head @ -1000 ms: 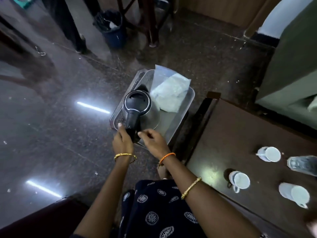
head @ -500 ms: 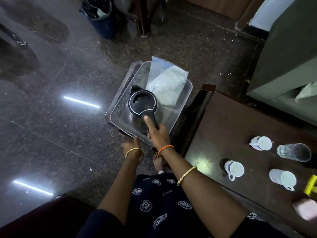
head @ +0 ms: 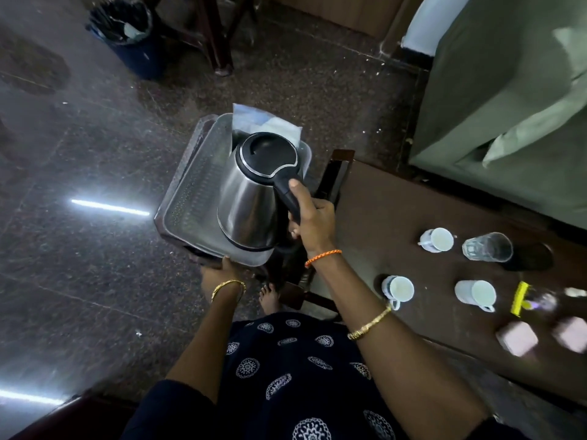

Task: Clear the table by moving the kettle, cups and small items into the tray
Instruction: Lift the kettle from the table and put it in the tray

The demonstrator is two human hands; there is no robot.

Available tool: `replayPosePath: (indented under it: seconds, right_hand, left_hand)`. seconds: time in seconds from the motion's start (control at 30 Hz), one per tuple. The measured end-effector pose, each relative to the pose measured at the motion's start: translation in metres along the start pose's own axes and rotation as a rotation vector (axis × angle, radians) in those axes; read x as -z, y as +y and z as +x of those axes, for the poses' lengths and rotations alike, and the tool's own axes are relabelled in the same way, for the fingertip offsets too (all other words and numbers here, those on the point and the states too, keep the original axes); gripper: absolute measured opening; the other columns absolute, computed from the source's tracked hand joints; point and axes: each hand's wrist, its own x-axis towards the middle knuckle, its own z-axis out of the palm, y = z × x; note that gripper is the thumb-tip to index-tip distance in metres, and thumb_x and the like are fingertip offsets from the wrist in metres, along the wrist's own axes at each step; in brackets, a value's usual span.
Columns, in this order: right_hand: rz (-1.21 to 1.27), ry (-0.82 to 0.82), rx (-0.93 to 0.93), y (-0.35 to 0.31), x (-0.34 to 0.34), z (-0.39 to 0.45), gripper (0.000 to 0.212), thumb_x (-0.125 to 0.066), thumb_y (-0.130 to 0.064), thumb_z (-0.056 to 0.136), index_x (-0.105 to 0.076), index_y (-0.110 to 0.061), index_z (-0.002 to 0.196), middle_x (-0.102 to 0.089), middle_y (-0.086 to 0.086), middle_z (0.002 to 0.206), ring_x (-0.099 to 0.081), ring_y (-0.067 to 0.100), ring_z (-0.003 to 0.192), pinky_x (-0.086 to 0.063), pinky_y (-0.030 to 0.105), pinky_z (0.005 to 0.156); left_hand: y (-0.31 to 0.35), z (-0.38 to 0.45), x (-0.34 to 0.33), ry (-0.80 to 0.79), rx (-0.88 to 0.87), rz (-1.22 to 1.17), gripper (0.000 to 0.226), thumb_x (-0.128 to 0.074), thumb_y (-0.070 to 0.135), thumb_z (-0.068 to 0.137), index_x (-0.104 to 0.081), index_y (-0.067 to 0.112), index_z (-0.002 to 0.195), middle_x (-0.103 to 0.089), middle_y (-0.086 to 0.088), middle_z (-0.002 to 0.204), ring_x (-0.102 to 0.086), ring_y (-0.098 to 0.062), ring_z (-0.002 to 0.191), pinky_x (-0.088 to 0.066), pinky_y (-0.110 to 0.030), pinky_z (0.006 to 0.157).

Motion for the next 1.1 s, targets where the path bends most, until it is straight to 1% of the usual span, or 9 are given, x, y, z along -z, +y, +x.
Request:
replayPosePath:
  seconds: [0.1, 0.23, 0.47, 0.57, 0.67, 0.73, 0.83, 0.97, 1.1]
  right_hand:
    - [0.054, 0.046, 0.030, -0.014, 0.043, -0.017, 0.048, -0.066, -0.049, 0.067, -0.044, -0.014, 0.041, -0.038, -0.004, 0.031, -0.032, 0.012, 0.025, -0.023, 0.015, 0.034]
    - [0.085, 0.141, 0.033, -0.017, 0.106, -0.039, 0.045, -0.063, -0.052, 0.062, -0.047, -0.014, 0.043, -0.040, -0.003, 0.034, -0.032, 0.012, 0.027, -0.024, 0.017, 0.034]
    - [0.083, 0.382, -0.020, -0.005, 0.239, -0.056, 0.039, -0.062, -0.049, 0.060, -0.050, -0.015, 0.045, -0.044, 0.000, 0.038, -0.033, 0.012, 0.028, -0.025, 0.015, 0.034]
    - [0.105, 0.495, -0.057, 0.001, 0.301, -0.065, 0.038, -0.058, -0.050, 0.059, -0.052, -0.017, 0.041, -0.047, -0.001, 0.037, -0.034, 0.013, 0.027, -0.026, 0.016, 0.033]
    - [0.119, 0.590, -0.086, 0.003, 0.362, -0.068, 0.037, -0.057, -0.050, 0.060, -0.056, -0.018, 0.041, -0.048, -0.002, 0.037, -0.034, 0.012, 0.028, -0.027, 0.016, 0.032]
    - [0.114, 0.651, -0.119, 0.005, 0.401, -0.066, 0.037, -0.057, -0.051, 0.060, -0.056, -0.017, 0.043, -0.049, -0.001, 0.038, -0.035, 0.013, 0.028, -0.028, 0.017, 0.032]
    - [0.066, 0.703, -0.171, 0.007, 0.448, -0.055, 0.037, -0.058, -0.052, 0.060, -0.054, -0.017, 0.048, -0.049, -0.001, 0.037, -0.036, 0.013, 0.028, -0.029, 0.017, 0.032]
    - [-0.041, 0.688, -0.247, 0.001, 0.503, -0.036, 0.038, -0.057, -0.055, 0.058, -0.056, -0.017, 0.056, -0.047, 0.002, 0.041, -0.037, 0.013, 0.029, -0.030, 0.018, 0.032]
    - [-0.134, 0.644, -0.314, -0.015, 0.547, -0.018, 0.042, -0.055, -0.057, 0.060, -0.055, -0.016, 0.050, -0.049, 0.000, 0.039, -0.036, 0.014, 0.029, -0.031, 0.019, 0.034]
  left_hand:
    - [0.009, -0.020, -0.008, 0.125, -0.099, -0.064, 0.032, -0.048, 0.025, 0.088, -0.048, 0.004, 0.111, -0.063, -0.027, 0.110, -0.059, -0.043, 0.103, -0.046, -0.044, 0.086]
    - [0.029, -0.053, -0.036, 0.057, -0.390, -0.076, 0.020, -0.048, 0.017, 0.087, -0.053, 0.005, 0.102, -0.066, -0.024, 0.100, -0.061, -0.039, 0.093, -0.044, -0.036, 0.077]
    - [0.053, -0.120, -0.139, -0.454, -0.646, 0.217, 0.016, -0.051, 0.021, 0.086, -0.065, 0.012, 0.085, -0.072, -0.021, 0.090, -0.066, -0.035, 0.081, -0.055, -0.039, 0.077]
    - [0.044, -0.166, -0.186, -0.675, -0.632, 0.329, 0.024, -0.049, 0.020, 0.087, -0.061, 0.016, 0.067, -0.069, -0.011, 0.066, -0.058, -0.023, 0.046, -0.047, -0.026, 0.049]
    - [0.031, -0.211, -0.221, -0.831, -0.625, 0.426, 0.021, -0.049, 0.022, 0.088, -0.061, 0.020, 0.071, -0.067, 0.001, 0.060, -0.055, -0.013, 0.040, -0.037, -0.019, 0.038]
    - [0.022, -0.241, -0.243, -0.902, -0.612, 0.448, 0.015, -0.053, 0.023, 0.086, -0.063, 0.022, 0.075, -0.070, -0.001, 0.067, -0.060, -0.015, 0.050, -0.042, -0.017, 0.043]
    - [0.015, -0.283, -0.279, -0.960, -0.608, 0.423, 0.004, -0.063, 0.024, 0.080, -0.066, 0.026, 0.081, -0.071, -0.006, 0.087, -0.064, -0.021, 0.079, -0.054, -0.033, 0.078]
    - [0.011, -0.339, -0.328, -1.104, -0.552, 0.452, 0.060, -0.071, 0.031, 0.077, -0.046, 0.020, 0.131, -0.062, -0.002, 0.107, -0.059, -0.022, 0.100, -0.047, -0.034, 0.089]
    - [0.003, -0.374, -0.363, -1.135, -0.544, 0.447, 0.069, -0.075, 0.030, 0.074, -0.041, 0.018, 0.133, -0.059, 0.001, 0.108, -0.059, -0.019, 0.101, -0.048, -0.031, 0.093]
